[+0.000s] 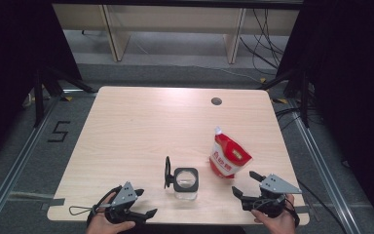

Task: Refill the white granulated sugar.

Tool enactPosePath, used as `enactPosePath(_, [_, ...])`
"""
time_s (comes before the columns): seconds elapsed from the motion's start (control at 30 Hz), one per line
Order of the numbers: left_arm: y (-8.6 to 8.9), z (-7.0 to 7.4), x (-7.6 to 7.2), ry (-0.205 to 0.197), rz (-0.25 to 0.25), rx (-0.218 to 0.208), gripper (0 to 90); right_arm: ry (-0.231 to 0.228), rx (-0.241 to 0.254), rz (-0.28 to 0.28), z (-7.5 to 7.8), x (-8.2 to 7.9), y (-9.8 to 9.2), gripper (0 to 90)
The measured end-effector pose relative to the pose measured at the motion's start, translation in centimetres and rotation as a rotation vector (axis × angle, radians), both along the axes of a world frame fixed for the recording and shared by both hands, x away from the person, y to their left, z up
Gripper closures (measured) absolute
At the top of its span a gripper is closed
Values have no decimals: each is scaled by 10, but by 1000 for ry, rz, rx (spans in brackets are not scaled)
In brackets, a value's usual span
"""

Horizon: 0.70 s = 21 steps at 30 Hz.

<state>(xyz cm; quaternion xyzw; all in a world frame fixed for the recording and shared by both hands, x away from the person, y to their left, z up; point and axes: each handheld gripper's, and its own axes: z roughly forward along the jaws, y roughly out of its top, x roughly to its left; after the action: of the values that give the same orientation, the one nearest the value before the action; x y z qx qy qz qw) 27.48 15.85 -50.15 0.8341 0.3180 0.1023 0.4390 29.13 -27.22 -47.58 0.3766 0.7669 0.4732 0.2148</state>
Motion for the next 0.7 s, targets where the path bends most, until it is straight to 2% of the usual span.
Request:
enactPosePath(0.07, [1,0,0,-15,-9,9,192,-4,8,8,-2,2,0,156])
enactPosePath(0.1, [0,0,-1,1,12,-8,191,-12,0,15,-2,3,-1,156])
enactPosePath(0.13, [0,-1,-1,-5,10,-14,191,-10,4,21,-3,2,-1,155])
enactPosePath(0.17, [0,0,-1,1,9,-6,191,-4,-2,23,-3,2,-2,155])
enactPosePath(0.23, [0,-1,-1,-1,14,-17,191,-13,2,16,-4,4,-2,154])
enactPosePath(0.3, [0,0,-1,-5,14,-5,190,-13,0,2,-5,7,-3,155])
enactPosePath(0.33, [0,0,-1,-3,17,-13,190,10,3,-15,-5,6,-3,155])
enactPosePath(0.4, [0,0,-1,0,11,-10,190,6,3,-13,-7,12,-3,155])
enactPosePath(0.47, [0,-1,-2,-1,9,-11,190,7,25,-26,-9,17,-3,155])
enactPosePath(0.5, [3,0,1,-23,-21,38,190,13,27,-37,-9,17,-1,155])
enactPosePath(0.53, [2,0,0,-16,-8,33,190,1,17,-28,-10,20,-1,155])
enactPosePath(0.57, [3,0,0,-13,-5,43,190,10,16,-21,-10,21,1,155])
enactPosePath(0.63, [1,-1,-1,-7,-4,17,190,-9,-13,9,-12,24,3,155])
enactPosePath(0.67, [1,-1,-2,-7,4,10,190,11,2,-6,-11,23,5,155])
enactPosePath(0.7, [1,-1,-2,-6,3,10,190,-12,0,7,-11,26,5,155])
